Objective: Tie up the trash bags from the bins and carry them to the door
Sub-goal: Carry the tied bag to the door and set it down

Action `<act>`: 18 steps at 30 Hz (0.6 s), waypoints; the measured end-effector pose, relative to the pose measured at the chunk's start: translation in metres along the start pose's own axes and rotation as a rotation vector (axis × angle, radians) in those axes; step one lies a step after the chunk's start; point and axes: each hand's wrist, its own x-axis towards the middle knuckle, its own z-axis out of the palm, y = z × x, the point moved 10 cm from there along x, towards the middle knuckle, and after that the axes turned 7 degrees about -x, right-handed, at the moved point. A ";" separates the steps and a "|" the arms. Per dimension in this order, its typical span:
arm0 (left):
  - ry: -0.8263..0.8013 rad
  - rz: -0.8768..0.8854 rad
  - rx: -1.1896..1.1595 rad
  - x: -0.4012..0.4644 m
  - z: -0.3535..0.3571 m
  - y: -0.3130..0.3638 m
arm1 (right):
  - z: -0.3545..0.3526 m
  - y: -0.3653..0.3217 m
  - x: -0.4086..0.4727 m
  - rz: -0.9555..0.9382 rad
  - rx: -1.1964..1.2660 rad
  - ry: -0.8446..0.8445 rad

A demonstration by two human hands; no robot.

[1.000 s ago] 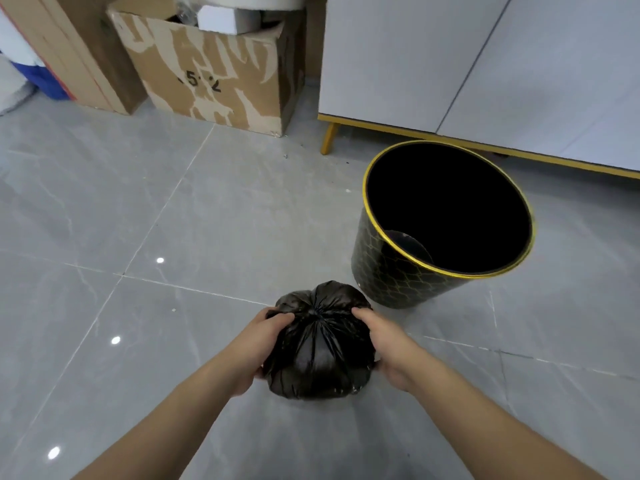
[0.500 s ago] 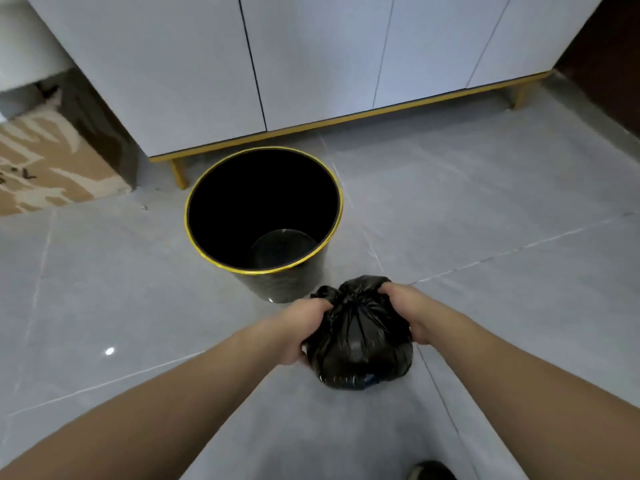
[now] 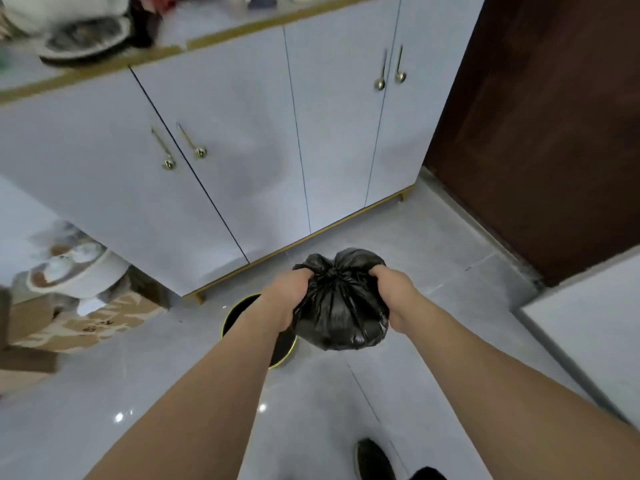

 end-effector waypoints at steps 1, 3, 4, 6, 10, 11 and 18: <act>0.018 0.074 0.007 -0.035 0.000 0.036 | -0.011 -0.031 -0.034 -0.034 0.005 0.004; 0.054 0.195 0.015 -0.100 -0.004 0.093 | -0.028 -0.086 -0.095 -0.101 0.000 0.013; 0.057 0.228 -0.002 -0.127 -0.006 0.112 | -0.032 -0.106 -0.122 -0.124 0.005 0.016; 0.039 0.252 -0.056 -0.167 -0.010 0.138 | -0.036 -0.134 -0.162 -0.142 0.049 0.015; 0.008 0.295 -0.071 -0.197 -0.015 0.165 | -0.033 -0.158 -0.199 -0.145 0.128 -0.011; -0.003 0.298 -0.070 -0.200 -0.013 0.169 | -0.033 -0.158 -0.204 -0.139 0.143 -0.013; -0.143 0.273 0.048 -0.202 0.057 0.167 | -0.094 -0.124 -0.216 -0.081 0.244 0.099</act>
